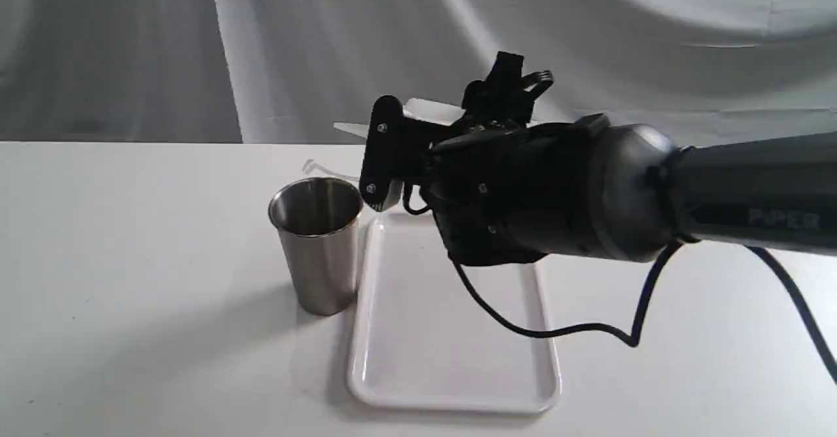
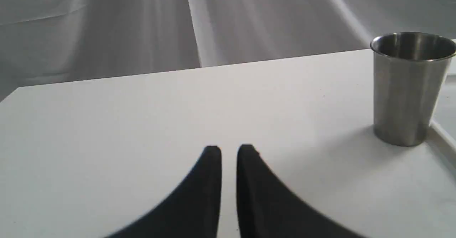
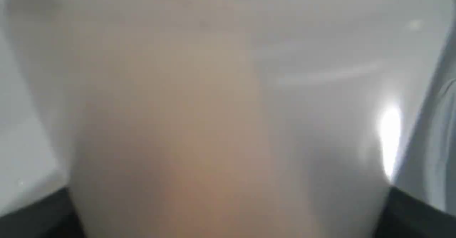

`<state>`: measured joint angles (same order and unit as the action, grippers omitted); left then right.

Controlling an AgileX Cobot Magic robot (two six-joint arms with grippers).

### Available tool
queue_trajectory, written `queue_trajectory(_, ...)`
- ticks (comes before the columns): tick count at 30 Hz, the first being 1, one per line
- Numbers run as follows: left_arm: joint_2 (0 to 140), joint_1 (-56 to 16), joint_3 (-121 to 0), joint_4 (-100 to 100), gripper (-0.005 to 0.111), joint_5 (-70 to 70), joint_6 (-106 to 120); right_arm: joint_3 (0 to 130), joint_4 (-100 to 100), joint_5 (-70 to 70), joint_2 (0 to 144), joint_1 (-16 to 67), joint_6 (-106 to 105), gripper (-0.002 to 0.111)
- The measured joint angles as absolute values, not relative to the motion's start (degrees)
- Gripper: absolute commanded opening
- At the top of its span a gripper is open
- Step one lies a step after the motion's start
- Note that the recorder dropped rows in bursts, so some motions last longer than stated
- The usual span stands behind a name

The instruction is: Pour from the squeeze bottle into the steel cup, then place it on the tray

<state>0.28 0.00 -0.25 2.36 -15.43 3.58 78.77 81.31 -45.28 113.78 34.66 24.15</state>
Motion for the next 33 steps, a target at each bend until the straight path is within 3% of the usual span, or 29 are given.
queue_trajectory(33,0.3,0.0,-0.3,2.4,0.008,-15.4,3.6,79.0,92.0,-46.9,115.2,34.7,16.9,0.000)
